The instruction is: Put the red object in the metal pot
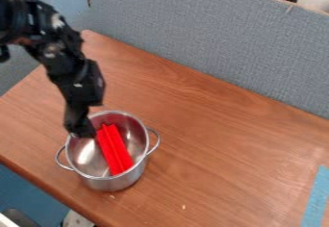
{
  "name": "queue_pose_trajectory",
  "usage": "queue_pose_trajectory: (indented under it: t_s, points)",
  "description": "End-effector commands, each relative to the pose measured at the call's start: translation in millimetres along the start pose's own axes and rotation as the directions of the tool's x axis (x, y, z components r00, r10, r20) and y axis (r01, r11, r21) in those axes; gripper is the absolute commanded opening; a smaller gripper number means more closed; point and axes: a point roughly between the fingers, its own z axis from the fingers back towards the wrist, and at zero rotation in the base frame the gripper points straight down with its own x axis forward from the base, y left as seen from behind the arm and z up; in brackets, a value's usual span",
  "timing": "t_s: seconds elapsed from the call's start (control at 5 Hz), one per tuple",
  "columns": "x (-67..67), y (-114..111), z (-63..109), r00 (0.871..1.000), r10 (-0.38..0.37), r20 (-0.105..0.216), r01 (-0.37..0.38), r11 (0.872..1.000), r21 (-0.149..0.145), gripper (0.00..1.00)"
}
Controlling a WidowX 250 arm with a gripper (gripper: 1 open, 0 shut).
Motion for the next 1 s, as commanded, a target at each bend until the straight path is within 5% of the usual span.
queue_pose_trajectory:
  t_s: [0.0,0.2,0.4,0.8]
  points:
    - [-2.1,14,37.3,0.998,0.062,-0.025,-0.061,0.998,0.025,1.00]
    - [-9.9,43,39.9,0.989,0.146,-0.020,-0.146,0.989,0.000,1.00]
    - [-19.2,62,40.8,0.959,0.282,-0.039,-0.282,0.959,-0.006,1.00]
    - [-35.6,33,76.9,0.964,0.264,-0.020,-0.265,0.963,-0.056,1.00]
